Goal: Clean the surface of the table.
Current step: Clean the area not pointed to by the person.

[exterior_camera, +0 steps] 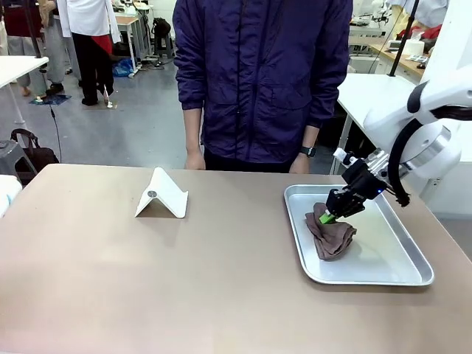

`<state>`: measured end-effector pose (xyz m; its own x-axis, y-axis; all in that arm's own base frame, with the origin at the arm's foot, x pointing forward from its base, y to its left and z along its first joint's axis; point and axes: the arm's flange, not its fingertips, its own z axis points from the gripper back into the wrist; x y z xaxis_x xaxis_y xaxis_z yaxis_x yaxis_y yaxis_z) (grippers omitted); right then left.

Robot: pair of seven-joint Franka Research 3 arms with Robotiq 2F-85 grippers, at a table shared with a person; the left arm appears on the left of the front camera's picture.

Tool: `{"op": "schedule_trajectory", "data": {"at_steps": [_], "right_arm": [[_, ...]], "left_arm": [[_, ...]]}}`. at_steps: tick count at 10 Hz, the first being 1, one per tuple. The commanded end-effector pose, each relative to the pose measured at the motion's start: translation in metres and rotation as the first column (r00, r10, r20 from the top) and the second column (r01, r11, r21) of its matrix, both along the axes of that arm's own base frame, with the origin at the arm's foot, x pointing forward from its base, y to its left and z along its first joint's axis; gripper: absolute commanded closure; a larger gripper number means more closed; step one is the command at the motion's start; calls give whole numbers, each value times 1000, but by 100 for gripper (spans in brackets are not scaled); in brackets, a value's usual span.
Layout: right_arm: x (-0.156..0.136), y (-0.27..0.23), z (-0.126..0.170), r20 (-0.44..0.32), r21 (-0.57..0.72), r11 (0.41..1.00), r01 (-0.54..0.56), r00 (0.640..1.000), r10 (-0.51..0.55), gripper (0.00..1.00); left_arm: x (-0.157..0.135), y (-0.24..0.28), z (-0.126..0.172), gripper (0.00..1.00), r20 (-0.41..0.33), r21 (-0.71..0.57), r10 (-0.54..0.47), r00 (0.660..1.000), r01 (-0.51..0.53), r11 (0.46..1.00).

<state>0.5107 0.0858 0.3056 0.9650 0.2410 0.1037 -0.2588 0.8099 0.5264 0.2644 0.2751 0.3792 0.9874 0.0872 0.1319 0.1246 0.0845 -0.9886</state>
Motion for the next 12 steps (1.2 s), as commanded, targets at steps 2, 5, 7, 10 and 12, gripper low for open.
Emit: {"op": "schedule_trajectory", "data": {"at_steps": [2, 5, 7, 10, 12], "right_arm": [[17, 22, -7, 18, -10, 999, 31, 999, -30, 93], [28, 10, -8, 77, -8, 993, 118, 990, -117, 93], [34, -10, -8, 131, -18, 977, 212, 969, -208, 93], [29, -42, -8, 89, -11, 972, 234, 969, -232, 93], [19, -62, -9, 70, -32, 972, 234, 970, -231, 93]], "left_arm": [[0, -3, 5, 78, -7, -7, 20, 1000, -20, 1000], [0, -3, 5, 78, -7, -7, 20, 1000, -20, 1000], [0, -3, 5, 78, -7, -7, 20, 1000, -20, 1000], [0, -3, 5, 78, -7, -7, 20, 1000, -20, 1000], [0, -3, 5, 78, -7, -7, 20, 1000, -20, 1000]]}}
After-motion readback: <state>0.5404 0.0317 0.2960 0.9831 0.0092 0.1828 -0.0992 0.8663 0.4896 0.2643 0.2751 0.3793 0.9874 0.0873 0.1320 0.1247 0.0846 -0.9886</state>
